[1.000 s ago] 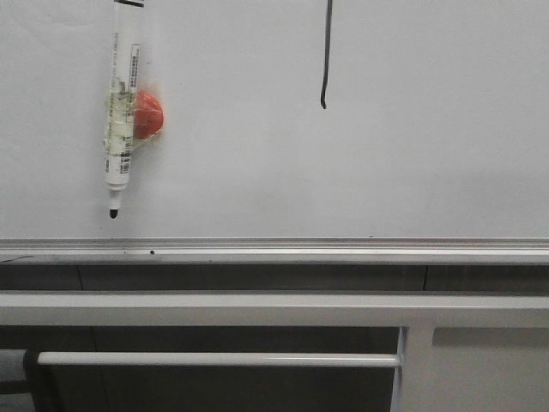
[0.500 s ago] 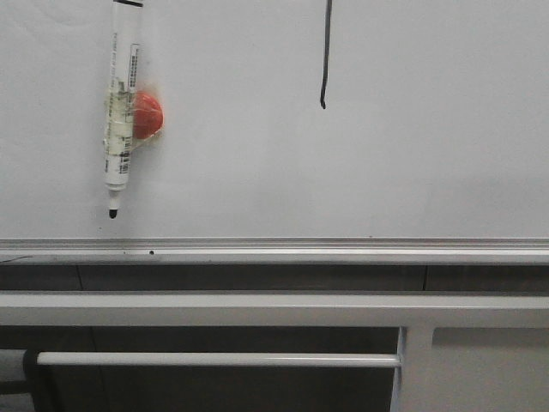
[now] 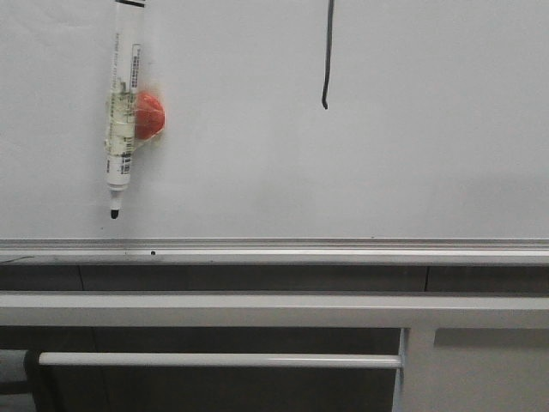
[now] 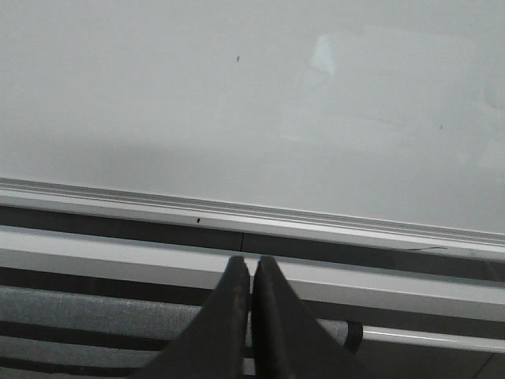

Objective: Write number 1 on whiteboard

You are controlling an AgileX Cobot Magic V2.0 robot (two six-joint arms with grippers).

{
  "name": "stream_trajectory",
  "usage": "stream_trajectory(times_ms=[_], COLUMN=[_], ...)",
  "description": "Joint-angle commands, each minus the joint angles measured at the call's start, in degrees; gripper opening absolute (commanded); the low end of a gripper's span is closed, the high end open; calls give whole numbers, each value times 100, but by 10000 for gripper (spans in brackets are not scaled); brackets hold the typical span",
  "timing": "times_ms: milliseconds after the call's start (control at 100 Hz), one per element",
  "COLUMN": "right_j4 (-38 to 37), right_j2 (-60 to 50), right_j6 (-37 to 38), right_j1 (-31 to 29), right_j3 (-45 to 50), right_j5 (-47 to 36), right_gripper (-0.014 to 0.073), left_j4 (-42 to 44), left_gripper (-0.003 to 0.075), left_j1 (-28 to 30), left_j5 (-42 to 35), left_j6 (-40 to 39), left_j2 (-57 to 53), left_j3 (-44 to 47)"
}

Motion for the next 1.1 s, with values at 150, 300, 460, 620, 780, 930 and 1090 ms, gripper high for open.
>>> stream_trajectory(times_ms=[150, 300, 460, 620, 780, 930, 1090], right_j4=[625, 625, 625, 625, 625, 625, 625], right_j2=[-100, -100, -100, -100, -100, -100, -100], right_j6=[-794, -794, -794, -794, -794, -794, -794], right_j1=[-41, -41, -17, -17, -17, -17, -17], right_j3=[156, 156, 156, 156, 156, 156, 156], right_j5=[-109, -105, -44, -44, -44, -44, -44], right_gripper=[-63, -63, -64, -63, -64, -64, -63], left_j4=[-52, -52, -52, -52, -52, -52, -52], left_gripper=[-20, -20, -20, -20, -20, -20, -20], left_j1=[19, 19, 19, 19, 19, 19, 19], left_j5=[-361, -361, -361, -361, -361, -361, -361], left_j6=[-54, -54, -54, -54, -54, -54, -54], left_j2=[-135, -135, -135, -135, -135, -135, -135], left_j3=[37, 37, 37, 37, 37, 37, 37])
